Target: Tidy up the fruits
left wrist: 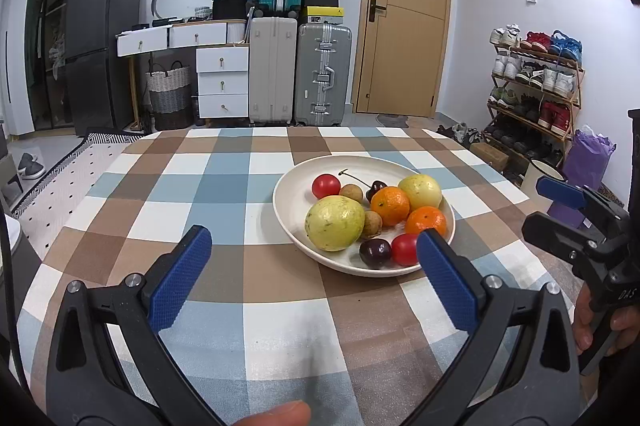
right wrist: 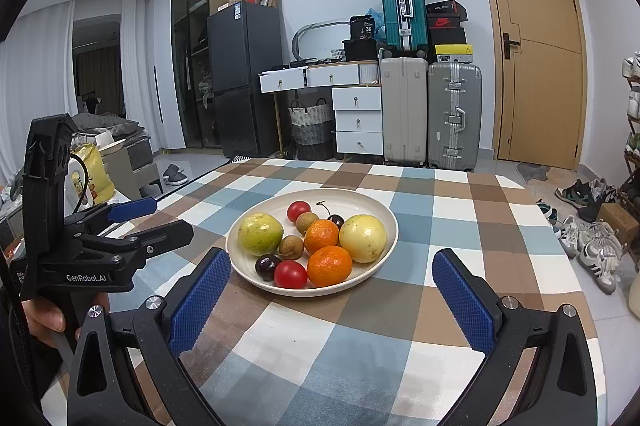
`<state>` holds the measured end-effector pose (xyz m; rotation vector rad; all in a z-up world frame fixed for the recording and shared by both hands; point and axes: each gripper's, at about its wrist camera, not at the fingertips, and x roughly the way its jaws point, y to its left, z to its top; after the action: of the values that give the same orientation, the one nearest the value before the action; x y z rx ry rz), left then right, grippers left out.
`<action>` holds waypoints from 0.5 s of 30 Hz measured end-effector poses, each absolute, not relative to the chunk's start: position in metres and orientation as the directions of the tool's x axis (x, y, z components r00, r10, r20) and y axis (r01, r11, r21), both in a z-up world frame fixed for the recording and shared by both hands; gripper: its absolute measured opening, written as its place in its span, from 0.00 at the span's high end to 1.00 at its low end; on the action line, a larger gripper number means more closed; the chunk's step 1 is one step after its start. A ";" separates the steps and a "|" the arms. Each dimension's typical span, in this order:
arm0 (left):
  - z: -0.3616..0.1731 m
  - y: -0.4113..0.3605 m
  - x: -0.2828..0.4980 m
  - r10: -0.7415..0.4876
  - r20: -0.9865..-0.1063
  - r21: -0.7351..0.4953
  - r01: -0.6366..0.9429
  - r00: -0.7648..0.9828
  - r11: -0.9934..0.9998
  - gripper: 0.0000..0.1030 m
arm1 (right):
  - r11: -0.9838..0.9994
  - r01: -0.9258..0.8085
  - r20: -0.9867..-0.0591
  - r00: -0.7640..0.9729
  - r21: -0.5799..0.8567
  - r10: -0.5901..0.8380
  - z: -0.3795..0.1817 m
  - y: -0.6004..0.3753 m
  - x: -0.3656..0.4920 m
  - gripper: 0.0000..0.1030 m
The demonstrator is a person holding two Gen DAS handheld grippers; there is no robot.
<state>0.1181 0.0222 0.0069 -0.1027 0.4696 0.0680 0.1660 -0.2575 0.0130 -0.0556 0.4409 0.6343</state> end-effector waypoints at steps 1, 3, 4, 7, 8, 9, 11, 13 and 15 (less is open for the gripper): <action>0.007 0.021 0.118 0.041 -0.455 -0.083 -0.088 0.890 0.993 0.01 | 0.808 -0.584 -0.415 0.717 0.082 0.560 0.013 -0.258 0.166 0.00; 0.007 0.022 0.118 0.042 -0.455 -0.083 -0.089 0.890 0.993 0.01 | 0.806 -0.586 -0.415 0.716 0.081 0.562 0.013 -0.257 0.166 0.00; 0.007 0.022 0.118 0.042 -0.455 -0.083 -0.090 0.890 0.993 0.01 | 0.807 -0.586 -0.415 0.716 0.081 0.561 0.013 -0.257 0.166 0.00; 0.007 0.022 0.118 0.042 -0.455 -0.084 -0.090 0.890 0.992 0.01 | 0.807 -0.585 -0.416 0.715 0.082 0.561 0.013 -0.257 0.166 0.00; 0.007 0.022 0.118 0.041 -0.455 -0.084 -0.089 0.890 0.992 0.01 | 0.807 -0.585 -0.417 0.715 0.082 0.561 0.013 -0.257 0.165 0.00; 0.007 0.021 0.118 0.042 -0.455 -0.083 -0.089 0.890 0.993 0.01 | 0.807 -0.585 -0.417 0.716 0.082 0.561 0.013 -0.257 0.165 0.00; 0.007 0.022 0.118 0.042 -0.454 -0.083 -0.089 0.890 0.993 0.01 | 0.807 -0.585 -0.416 0.716 0.081 0.560 0.013 -0.257 0.165 0.00; 0.007 0.022 0.118 0.042 -0.454 -0.082 -0.089 0.890 0.993 0.01 | 0.807 -0.585 -0.417 0.715 0.081 0.561 0.013 -0.257 0.166 0.00; 0.007 0.022 0.118 0.042 -0.454 -0.082 -0.088 0.890 0.993 0.01 | 0.807 -0.585 -0.417 0.715 0.081 0.561 0.013 -0.257 0.166 0.00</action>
<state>0.1180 0.0218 0.0068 -0.1019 0.4689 0.0675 0.1656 -0.2573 0.0131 -0.0582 0.4431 0.6348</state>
